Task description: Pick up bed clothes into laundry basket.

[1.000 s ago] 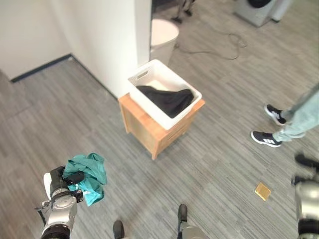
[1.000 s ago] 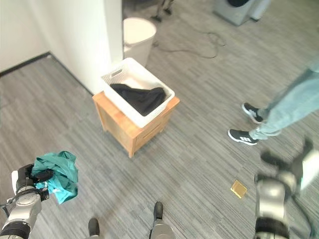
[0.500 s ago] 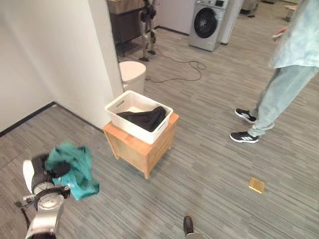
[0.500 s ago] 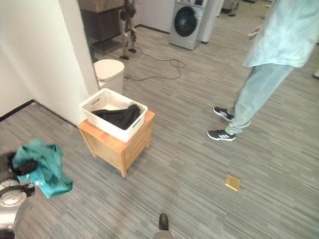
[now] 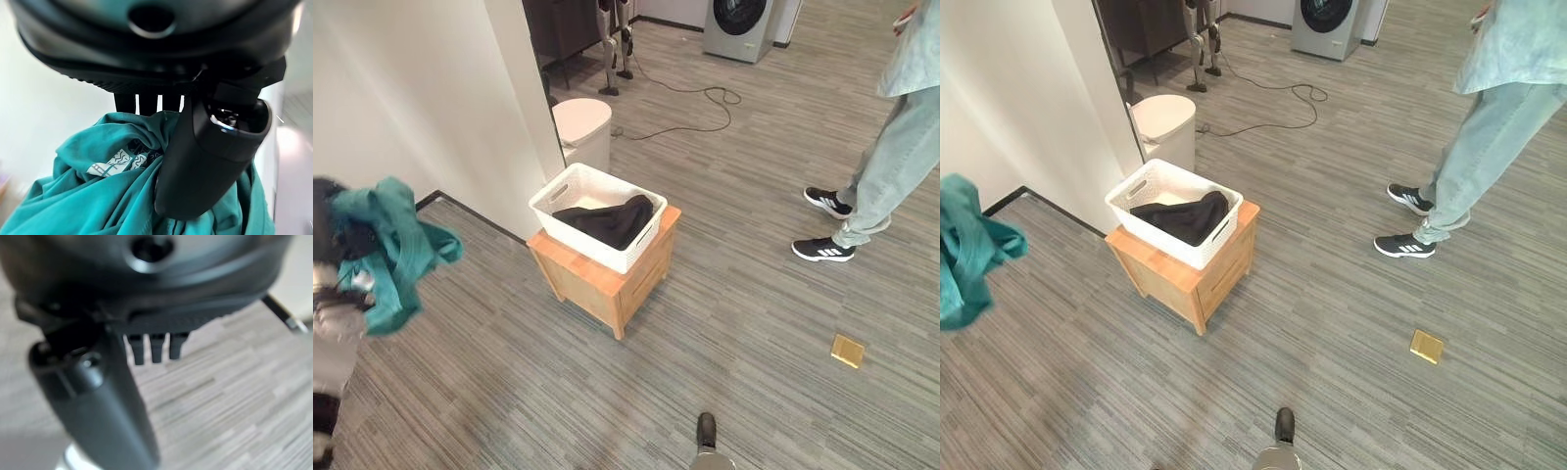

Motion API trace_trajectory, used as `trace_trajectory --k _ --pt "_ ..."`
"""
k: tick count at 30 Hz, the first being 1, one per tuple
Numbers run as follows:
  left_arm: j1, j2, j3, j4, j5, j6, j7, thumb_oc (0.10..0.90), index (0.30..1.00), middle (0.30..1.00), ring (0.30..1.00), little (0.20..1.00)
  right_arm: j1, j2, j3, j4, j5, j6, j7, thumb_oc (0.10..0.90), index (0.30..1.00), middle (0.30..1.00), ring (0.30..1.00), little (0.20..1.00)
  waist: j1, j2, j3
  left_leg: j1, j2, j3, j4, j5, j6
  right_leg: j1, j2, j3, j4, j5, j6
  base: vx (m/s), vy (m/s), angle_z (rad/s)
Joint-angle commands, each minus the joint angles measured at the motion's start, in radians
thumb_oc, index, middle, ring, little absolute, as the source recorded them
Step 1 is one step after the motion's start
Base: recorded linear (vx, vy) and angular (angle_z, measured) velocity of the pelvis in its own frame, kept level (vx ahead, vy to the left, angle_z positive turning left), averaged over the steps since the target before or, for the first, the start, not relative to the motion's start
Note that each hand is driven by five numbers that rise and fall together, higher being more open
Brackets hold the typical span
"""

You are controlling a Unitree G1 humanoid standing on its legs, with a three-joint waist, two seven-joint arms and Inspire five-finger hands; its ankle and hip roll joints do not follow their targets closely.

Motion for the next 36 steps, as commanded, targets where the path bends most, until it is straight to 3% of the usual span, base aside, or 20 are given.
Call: trace_trajectory --k 1,3,6,13,20,28,30,31,32,36 --pt "-0.348 0.035 -0.066 -0.149 0.217 -0.012 0.043 0.4 0.3 0.3 0.3 0.3 0.001 0.009 0.07 0.029 -0.041 -0.009 0.003 0.8 0.9 0.9 0.9 0.9 -0.067 -0.047 -0.015 0.06 0.05 -0.038 0.001 -0.105 -0.014 -0.086 -0.062 -0.051 0.021 -0.021 0.087 0.07 -0.227 0.3" --pt "-0.3 -0.033 -0.04 -0.212 0.275 -0.008 0.053 0.4 0.3 0.3 0.3 0.3 -0.012 0.024 0.089 0.047 -0.034 0.002 0.0 0.8 0.9 0.9 0.9 0.9 -0.074 -0.039 0.001 0.028 0.083 -0.046 0.001 -0.091 -0.031 -0.102 -0.038 -0.047 0.021 -0.048 0.078 0.04 -0.183 0.08" --pt "-0.399 -0.066 -0.095 -0.119 0.287 0.001 0.071 0.4 0.3 0.3 0.3 0.3 -0.021 0.002 0.107 0.038 -0.01 -0.008 -0.008 0.8 0.9 0.9 0.9 0.9 -0.112 -0.017 -0.007 -0.017 0.118 -0.028 0.001 -0.059 -0.058 -0.144 -0.001 -0.024 0.02 -0.065 0.067 0.08 -0.138 -0.12" --pt "-0.532 -0.027 -0.187 -0.034 0.284 0.027 0.077 0.4 0.3 0.3 0.3 0.3 -0.024 0.007 0.116 0.032 0.03 -0.026 -0.037 0.8 0.9 0.9 0.9 0.9 -0.131 0.018 -0.016 -0.082 0.181 -0.006 0.001 0.05 -0.097 -0.213 0.069 0.007 0.02 -0.091 0.045 0.1 -0.098 -0.39" --pt "-0.562 0.035 -0.213 0.055 0.302 0.061 0.072 0.4 0.3 0.3 0.3 0.3 -0.033 0.021 0.115 0.027 0.075 -0.046 -0.048 0.8 0.9 0.9 0.9 0.9 -0.133 0.021 -0.017 -0.12 0.216 0.009 0.001 0.146 -0.097 -0.25 0.096 0.018 0.023 -0.102 0.036 0.07 -0.069 -0.14" --pt "-0.518 0.134 -0.22 0.168 0.304 0.08 0.069 0.4 0.3 0.3 0.3 0.3 0.011 0.048 0.109 -0.021 0.115 -0.087 -0.071 0.8 0.9 0.9 0.9 0.9 -0.146 0.017 0.011 -0.18 0.238 0.021 0.001 0.201 -0.097 -0.308 0.11 0.021 0.028 -0.097 0.027 0.03 -0.031 -0.05" --pt "-0.515 0.136 -0.22 0.191 0.301 0.08 0.07 0.411 0.316 0.316 0.316 0.316 0.011 0.051 0.11 -0.02 0.12 -0.087 -0.072 0.8 0.9 0.9 0.9 0.9 -0.149 0.018 0.012 -0.191 0.24 0.022 0.001 0.2 -0.097 -0.318 0.11 0.022 0.029 -0.096 0.027 0.0 -0.024 0.08" --pt "-0.512 0.13 -0.226 0.221 0.295 0.079 0.071 0.502 0.453 0.453 0.453 0.453 0.007 0.052 0.108 -0.021 0.13 -0.093 -0.077 0.8 0.9 0.9 0.9 0.9 -0.152 0.019 0.016 -0.208 0.243 0.025 0.001 0.207 -0.097 -0.331 0.112 0.023 0.029 -0.093 0.026 -0.01 -0.036 0.05" --pt "-0.509 0.129 -0.234 0.257 0.286 0.08 0.066 0.532 0.498 0.498 0.498 0.498 0.007 0.053 0.096 -0.033 0.154 -0.106 -0.082 0.8 0.9 0.9 0.9 0.9 -0.157 0.02 0.022 -0.227 0.245 0.028 0.001 0.21 -0.097 -0.353 0.114 0.025 0.031 -0.091 0.024 -0.01 -0.051 0.03" --pt "-0.51 0.143 -0.242 0.324 0.259 0.075 0.077 0.536 0.505 0.505 0.505 0.505 -0.014 0.064 0.087 -0.043 0.206 -0.121 -0.098 0.8 0.9 0.9 0.9 0.9 -0.168 0.022 0.033 -0.273 0.259 0.046 0.001 0.234 -0.097 -0.405 0.124 0.037 0.03 -0.08 0.025 0.0 -0.013 -0.02"
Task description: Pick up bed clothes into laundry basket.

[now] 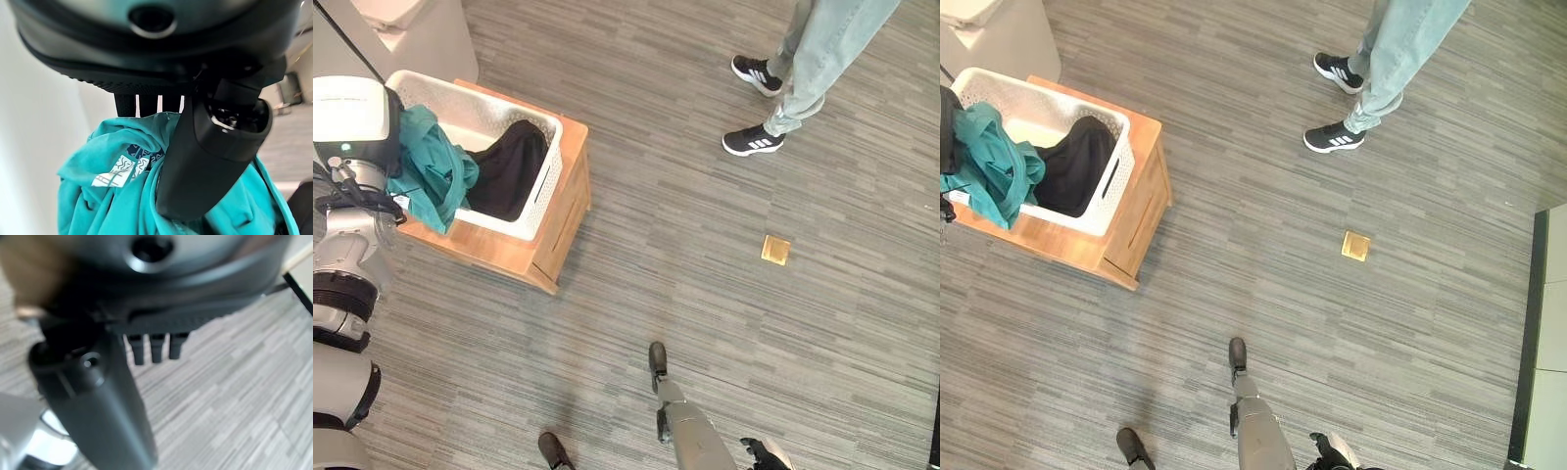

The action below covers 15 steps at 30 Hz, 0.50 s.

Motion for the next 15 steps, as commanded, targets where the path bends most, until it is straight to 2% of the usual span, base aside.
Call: trace_trajectory --k 1,3,4,5,6,10,15 --pt "-0.122 0.174 0.049 0.011 -0.02 0.019 0.098 0.538 0.507 0.507 0.507 0.507 0.043 0.005 -0.006 0.005 0.067 -0.004 -0.04 0.8 0.9 0.9 0.9 0.9 -0.005 -0.016 0.01 0.036 0.123 -0.007 0.0 0.152 -0.035 -0.023 -0.035 0.006 0.011 -0.063 0.129 0.01 -0.005 -0.14" --pt "-0.137 0.197 0.036 0.013 -0.025 0.02 0.101 0.555 0.533 0.533 0.533 0.533 0.035 0.011 -0.005 0.004 0.076 -0.01 -0.042 0.8 0.9 0.9 0.9 0.9 -0.003 -0.017 0.0 0.026 0.135 0.008 0.0 0.17 -0.035 -0.049 -0.024 0.019 0.009 -0.055 0.132 0.02 0.003 -0.25" --pt "-0.146 0.214 0.029 0.012 -0.029 0.02 0.104 0.59 0.585 0.585 0.585 0.585 0.032 0.015 -0.003 0.005 0.082 -0.012 -0.044 0.8 0.9 0.9 0.9 0.9 0.002 -0.017 -0.007 0.02 0.142 0.016 0.0 0.183 -0.035 -0.063 -0.017 0.03 0.009 -0.051 0.132 0.02 -0.002 -0.36" --pt "-0.147 0.214 0.027 0.012 -0.029 0.02 0.104 0.671 0.707 0.707 0.707 0.707 0.032 0.015 -0.003 0.005 0.082 -0.012 -0.044 0.8 0.9 0.9 0.9 0.9 0.003 -0.018 -0.008 0.019 0.142 0.017 0.0 0.183 -0.035 -0.064 -0.017 0.03 0.009 -0.051 0.132 0.05 -0.021 -0.45" --pt "-0.165 0.239 0.011 -0.001 -0.031 0.018 0.106 0.8 0.9 0.9 0.9 0.9 0.03 0.022 0.002 0.007 0.091 -0.018 -0.042 0.8 0.9 0.9 0.9 0.9 0.008 -0.016 -0.018 0.016 0.153 0.018 0.0 0.204 -0.035 -0.079 -0.007 0.043 0.008 -0.049 0.132 0.08 -0.02 -0.4" --pt "-0.209 0.274 -0.032 -0.028 -0.028 0.015 0.107 0.8 0.9 0.9 0.9 0.9 0.03 0.027 0.008 0.006 0.105 -0.028 -0.032 0.8 0.9 0.9 0.9 0.9 0.014 -0.012 -0.031 0.034 0.166 0.044 0.0 0.231 -0.035 -0.09 0.0 0.064 0.01 -0.047 0.133 0.07 0.014 -0.37" --pt "-0.191 0.289 -0.014 -0.026 -0.04 0.015 0.105 0.8 0.9 0.9 0.9 0.9 0.028 0.012 0.006 -0.011 0.127 -0.036 -0.017 0.8 0.9 0.9 0.9 0.9 0.007 -0.005 -0.041 0.079 0.16 0.053 0.0 0.242 -0.035 -0.078 -0.005 0.088 0.013 -0.046 0.131 0.04 0.034 -0.29"
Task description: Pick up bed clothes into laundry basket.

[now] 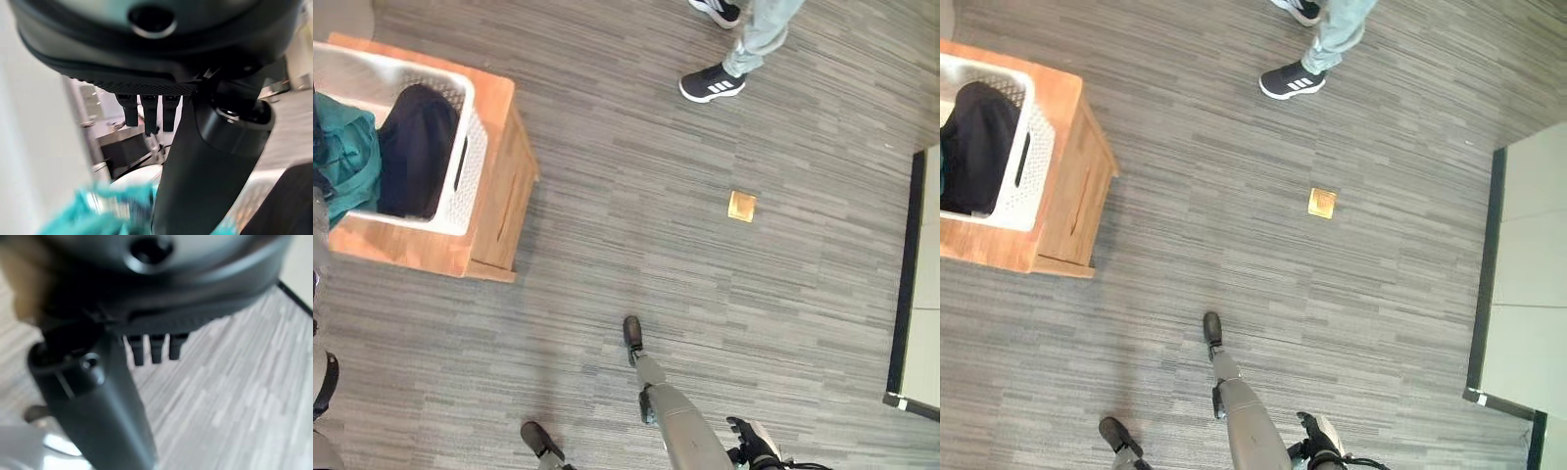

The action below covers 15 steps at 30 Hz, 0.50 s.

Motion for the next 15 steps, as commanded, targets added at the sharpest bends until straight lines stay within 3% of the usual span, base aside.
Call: trace_trajectory --k 1,3,5,7,10,12,15 --pt "-0.061 0.155 0.03 -0.056 -0.003 0.027 0.1 0.8 0.9 0.9 0.9 0.9 0.084 -0.027 0.0 0.029 0.045 0.005 -0.008 0.8 0.9 0.9 0.9 0.9 0.013 0.023 -0.044 0.075 0.13 -0.071 0.0 0.235 -0.024 0.047 -0.087 -0.024 0.012 -0.072 0.18 0.02 0.01 -0.12" --pt "-0.06 0.157 0.028 -0.06 -0.001 0.027 0.096 0.8 0.9 0.9 0.9 0.9 0.089 -0.036 0.0 0.03 0.042 0.01 0.0 0.8 0.9 0.9 0.9 0.9 0.011 0.029 -0.047 0.085 0.128 -0.068 0.0 0.227 -0.024 0.052 -0.093 -0.026 0.013 -0.072 0.181 0.03 0.003 -0.05" --pt "-0.068 0.125 0.031 -0.106 0.029 0.051 0.088 0.8 0.9 0.9 0.9 0.9 -0.005 -0.018 0.038 -0.016 0.028 0.011 -0.013 0.8 0.9 0.9 0.9 0.9 0.037 0.036 -0.054 0.084 0.128 -0.08 0.0 0.224 -0.024 0.061 -0.097 -0.033 0.012 -0.078 0.18 0.04 -0.007 0.04" --pt "-0.086 0.103 0.025 -0.059 0.031 0.058 0.089 0.8 0.9 0.9 0.9 0.9 0.031 -0.02 0.034 -0.019 0.025 -0.008 -0.01 0.8 0.9 0.9 0.9 0.9 0.023 0.039 -0.06 0.09 0.128 -0.078 0.0 0.227 -0.024 0.063 -0.095 -0.033 0.011 -0.078 0.181 0.04 0.015 0.19" --pt "-0.181 0.1 0.02 -0.071 -0.083 0.026 0.142 0.8 0.9 0.9 0.9 0.9 0.084 -0.034 0.019 -0.014 0.029 -0.012 0.005 0.8 0.9 0.9 0.9 0.9 0.02 0.039 -0.072 0.086 0.122 -0.102 0.0 0.224 -0.024 0.069 -0.09 -0.034 0.009 -0.082 0.18 0.01 -0.03 0.1" --pt "-0.138 0.088 0.107 -0.198 -0.156 -0.007 0.197 0.8 0.9 0.9 0.9 0.9 0.1 -0.033 0.022 -0.022 0.026 -0.01 0.014 0.8 0.9 0.9 0.9 0.9 0.029 0.032 -0.071 0.093 0.108 -0.133 0.0 0.208 -0.024 0.086 -0.088 -0.039 0.006 -0.089 0.175 0.01 -0.039 0.02" --pt "0.12 0.02 0.386 -0.464 -0.243 -0.078 0.273 0.8 0.9 0.9 0.9 0.9 0.129 -0.045 0.02 -0.048 -0.006 0.003 0.02 0.8 0.9 0.9 0.9 0.9 0.047 0.019 -0.077 0.134 0.097 -0.132 0.0 0.169 -0.024 0.138 -0.096 -0.045 0.001 -0.107 0.171 0.03 -0.026 0.04"
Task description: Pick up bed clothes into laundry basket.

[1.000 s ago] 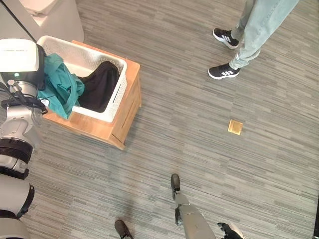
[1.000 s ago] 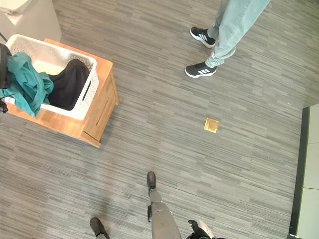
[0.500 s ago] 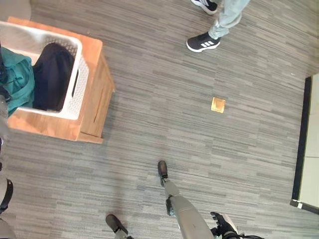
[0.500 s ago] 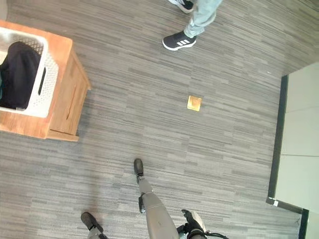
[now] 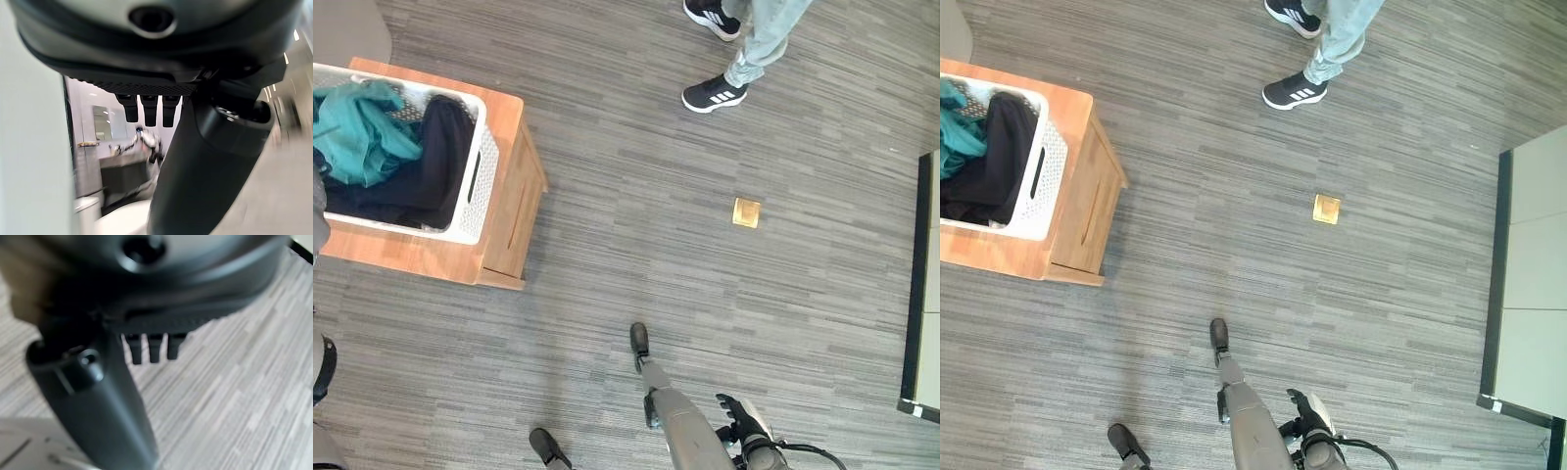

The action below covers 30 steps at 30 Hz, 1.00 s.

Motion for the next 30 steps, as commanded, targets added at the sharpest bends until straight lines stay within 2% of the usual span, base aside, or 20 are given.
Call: trace_trajectory --k 1,3,5,6,7,9,10,11,12,13,14,15,16,18,20,24,25,28,30 --pt "0.186 -0.024 0.292 -0.291 -0.087 -0.11 0.215 0.8 0.9 0.9 0.9 0.9 0.137 -0.04 -0.011 -0.022 -0.025 0.018 0.007 0.8 0.9 0.9 0.9 0.9 0.011 0.001 -0.087 0.118 0.094 -0.076 0.0 0.157 -0.019 0.102 -0.091 -0.012 0.0 -0.109 0.176 0.06 0.0 0.02" --pt "0.401 -0.182 0.474 -0.497 -0.17 -0.209 0.242 0.8 0.9 0.9 0.9 0.9 0.122 -0.08 -0.014 -0.101 -0.069 0.03 -0.011 0.8 0.9 0.9 0.9 0.9 0.017 0.003 -0.096 0.159 0.086 -0.061 0.0 0.121 -0.019 0.149 -0.096 -0.018 -0.002 -0.129 0.168 0.09 -0.003 -0.02" --pt "0.566 -0.318 0.583 -0.651 -0.236 -0.283 0.232 0.8 0.9 0.9 0.9 0.9 0.116 -0.131 -0.014 -0.21 -0.115 0.032 -0.013 0.8 0.9 0.9 0.9 0.9 0.019 0.007 -0.105 0.194 0.076 -0.053 0.002 0.086 -0.019 0.197 -0.096 -0.026 -0.004 -0.144 0.163 0.07 -0.012 0.09" --pt "0.587 -0.328 0.601 -0.666 -0.234 -0.28 0.228 0.8 0.9 0.9 0.9 0.9 0.122 -0.141 -0.011 -0.217 -0.116 0.036 -0.011 0.8 0.9 0.9 0.9 0.9 0.014 0.014 -0.103 0.201 0.077 -0.052 0.002 0.084 -0.019 0.203 -0.095 -0.027 -0.004 -0.145 0.164 0.05 -0.042 0.27" --pt "0.685 -0.432 0.604 -0.771 -0.311 -0.361 0.187 0.8 0.9 0.9 0.9 0.9 0.056 -0.186 -0.034 -0.326 -0.118 0.041 -0.019 0.8 0.9 0.9 0.9 0.9 0.034 0.006 -0.113 0.217 0.067 -0.052 0.008 0.052 -0.019 0.241 -0.099 -0.041 -0.005 -0.157 0.155 0.01 -0.051 0.44" --pt "0.83 -0.537 0.618 -0.865 -0.389 -0.437 0.132 0.8 0.9 0.9 0.9 0.9 -0.001 -0.231 -0.064 -0.461 -0.112 0.037 -0.031 0.8 0.9 0.9 0.9 0.9 0.061 0.001 -0.115 0.236 0.062 -0.054 0.019 0.034 -0.019 0.285 -0.105 -0.066 -0.005 -0.169 0.146 -0.02 -0.083 0.52" --pt "0.892 -0.579 0.618 -0.902 -0.426 -0.458 0.093 0.8 0.9 0.9 0.9 0.9 -0.038 -0.251 -0.075 -0.501 -0.109 0.042 -0.036 0.8 0.9 0.9 0.9 0.9 0.074 -0.002 -0.117 0.242 0.061 -0.054 0.034 0.018 -0.017 0.309 -0.109 -0.082 -0.006 -0.177 0.139 -0.03 -0.064 0.45" --pt "0.9 -0.584 0.624 -0.909 -0.428 -0.455 0.088 0.8 0.9 0.9 0.9 0.9 -0.037 -0.255 -0.072 -0.504 -0.109 0.044 -0.035 0.8 0.9 0.9 0.9 0.9 0.07 0.001 -0.114 0.244 0.063 -0.056 0.038 0.015 -0.017 0.315 -0.109 -0.084 -0.006 -0.179 0.139 -0.08 -0.064 0.46" --pt "1.011 -0.623 0.637 -0.899 -0.475 -0.473 0.035 0.8 0.9 0.9 0.9 0.9 -0.105 -0.286 -0.106 -0.574 -0.091 0.036 -0.045 0.8 0.9 0.9 0.9 0.9 0.102 -0.015 -0.118 0.249 0.064 -0.054 0.077 0.002 -0.014 0.355 -0.118 -0.112 -0.006 -0.186 0.129 -0.12 -0.052 0.58" --pt "1.055 -0.64 0.644 -0.888 -0.502 -0.481 0.007 0.8 0.9 0.9 0.9 0.9 -0.135 -0.308 -0.118 -0.608 -0.075 0.028 -0.046 0.8 0.9 0.9 0.9 0.9 0.11 -0.024 -0.121 0.259 0.07 -0.042 0.088 -0.014 -0.014 0.378 -0.13 -0.136 -0.007 -0.19 0.129 -0.12 -0.051 0.59" --pt "1.057 -0.641 0.646 -0.889 -0.504 -0.481 0.005 0.8 0.9 0.9 0.9 0.9 -0.134 -0.309 -0.117 -0.61 -0.074 0.029 -0.045 0.8 0.9 0.9 0.9 0.9 0.108 -0.023 -0.118 0.261 0.07 -0.043 0.089 -0.015 -0.013 0.383 -0.13 -0.138 -0.007 -0.19 0.13 -0.13 -0.014 0.5" --pt "1.105 -0.66 0.648 -0.875 -0.522 -0.47 -0.013 0.8 0.9 0.9 0.9 0.9 -0.154 -0.333 -0.146 -0.646 -0.051 0.024 -0.046 0.8 0.9 0.9 0.9 0.9 0.121 -0.033 -0.116 0.272 0.08 -0.031 0.096 -0.016 -0.012 0.405 -0.142 -0.164 -0.007 -0.193 0.129 -0.22 0.02 0.65" --pt "1.152 -0.716 0.616 -0.823 -0.533 -0.426 -0.031 0.8 0.9 0.9 0.9 0.9 -0.137 -0.211 -0.086 -0.549 -0.139 0.011 -0.094 0.8 0.9 0.9 0.9 0.9 0.147 -0.03 -0.112 0.276 0.06 -0.026 0.086 -0.043 0.002 0.434 -0.159 -0.205 -0.003 -0.187 0.13 -0.22 0.023 0.83" --pt "1.209 -0.741 0.627 -0.804 -0.522 -0.404 -0.044 0.8 0.9 0.9 0.9 0.9 -0.088 -0.194 -0.076 -0.555 -0.187 0.002 -0.087 0.8 0.9 0.9 0.9 0.9 0.15 -0.031 -0.11 0.287 0.049 -0.031 0.077 -0.062 0.01 0.448 -0.168 -0.219 -0.001 -0.182 0.13 -0.2 0.07 0.94" --pt "1.288 -0.785 0.64 -0.787 -0.527 -0.381 -0.087 0.8 0.9 0.9 0.9 0.9 -0.062 -0.183 -0.079 -0.65 -0.237 -0.007 -0.072 0.8 0.9 0.9 0.9 0.9 0.163 -0.037 -0.113 0.302 0.028 -0.054 0.06 -0.096 0.028 0.467 -0.192 -0.252 0.001 -0.173 0.139 -0.3 0.141 0.64" --pt "1.349 -0.81 0.645 -0.759 -0.571 -0.353 -0.158 0.8 0.9 0.9 0.9 0.9 -0.045 -0.199 -0.129 -0.872 -0.199 -0.021 -0.032 0.8 0.9 0.9 0.9 0.9 0.203 -0.065 -0.106 0.307 -0.036 -0.115 0.027 -0.146 0.067 0.48 -0.241 -0.301 0.008 -0.146 0.156 -0.33 0.147 0.69" --pt "1.378 -0.814 0.652 -0.758 -0.565 -0.344 -0.178 0.8 0.9 0.9 0.9 0.9 -0.048 -0.176 -0.141 -0.925 -0.164 -0.03 -0.022 0.8 0.9 0.9 0.9 0.9 0.234 -0.082 -0.091 0.301 -0.071 -0.153 0.017 -0.159 0.085 0.487 -0.266 -0.327 0.014 -0.131 0.168 -0.4 0.19 0.63" --pt "1.385 -0.815 0.663 -0.748 -0.583 -0.325 -0.192 0.8 0.9 0.9 0.9 0.9 -0.052 -0.135 -0.154 -1.006 -0.118 -0.038 -0.013 0.8 0.9 0.9 0.9 0.9 0.281 -0.106 -0.06 0.282 -0.12 -0.21 0.008 -0.165 0.11 0.495 -0.307 -0.36 0.052 -0.128 0.182 -0.29 0.116 0.57" --pt "1.387 -0.807 0.657 -0.748 -0.584 -0.324 -0.196 0.8 0.9 0.9 0.9 0.9 -0.059 -0.123 -0.155 -1.021 -0.108 -0.039 -0.014 0.8 0.9 0.9 0.9 0.9 0.293 -0.114 -0.045 0.274 -0.138 -0.233 0.003 -0.163 0.117 0.496 -0.32 -0.365 0.069 -0.13 0.188 -0.21 0.048 0.6"
